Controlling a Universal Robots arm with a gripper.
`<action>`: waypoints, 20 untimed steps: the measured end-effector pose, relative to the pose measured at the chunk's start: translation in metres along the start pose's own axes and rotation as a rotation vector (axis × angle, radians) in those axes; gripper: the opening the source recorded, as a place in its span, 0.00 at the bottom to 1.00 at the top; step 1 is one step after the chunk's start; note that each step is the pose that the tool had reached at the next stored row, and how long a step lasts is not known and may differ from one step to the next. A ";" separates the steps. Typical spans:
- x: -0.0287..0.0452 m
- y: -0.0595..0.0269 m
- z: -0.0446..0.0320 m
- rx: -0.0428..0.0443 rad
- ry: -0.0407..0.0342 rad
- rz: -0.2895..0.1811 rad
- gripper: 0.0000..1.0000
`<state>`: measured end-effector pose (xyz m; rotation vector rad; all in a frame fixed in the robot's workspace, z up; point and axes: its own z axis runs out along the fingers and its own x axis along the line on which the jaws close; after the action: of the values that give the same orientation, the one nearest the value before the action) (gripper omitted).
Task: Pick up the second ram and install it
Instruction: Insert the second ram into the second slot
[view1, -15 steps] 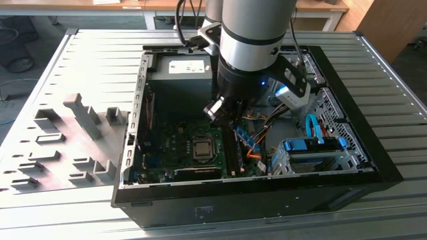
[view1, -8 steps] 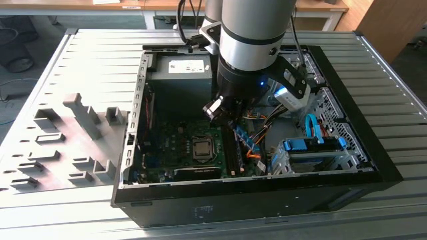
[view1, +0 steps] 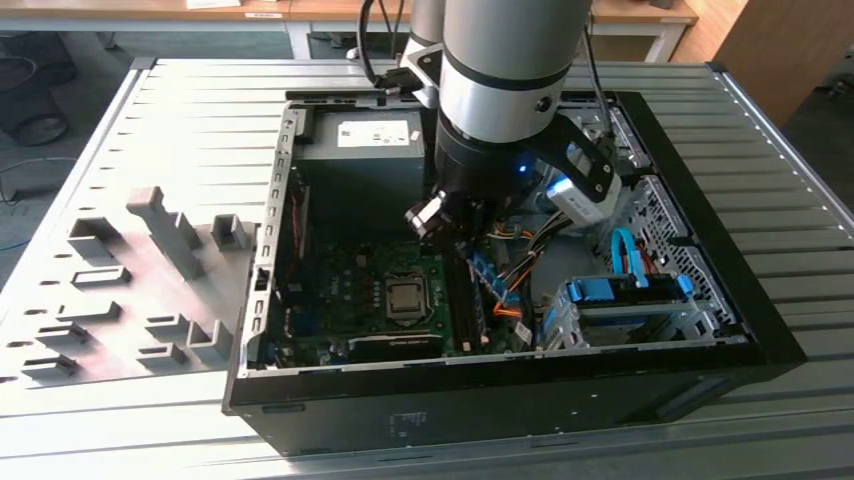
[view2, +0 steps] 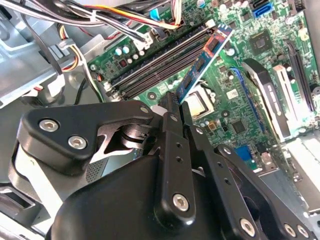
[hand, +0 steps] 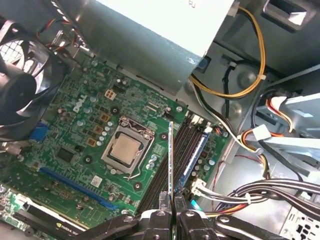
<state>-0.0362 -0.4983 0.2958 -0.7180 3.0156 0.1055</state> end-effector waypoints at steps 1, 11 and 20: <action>0.0000 0.0000 0.0000 0.0004 -0.0004 0.007 0.14; 0.0000 0.0000 0.0004 0.0055 -0.0049 0.091 0.14; 0.0000 0.0000 0.0009 0.0110 -0.0106 0.191 0.14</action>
<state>-0.0362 -0.4983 0.2948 -0.4258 3.0646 0.0980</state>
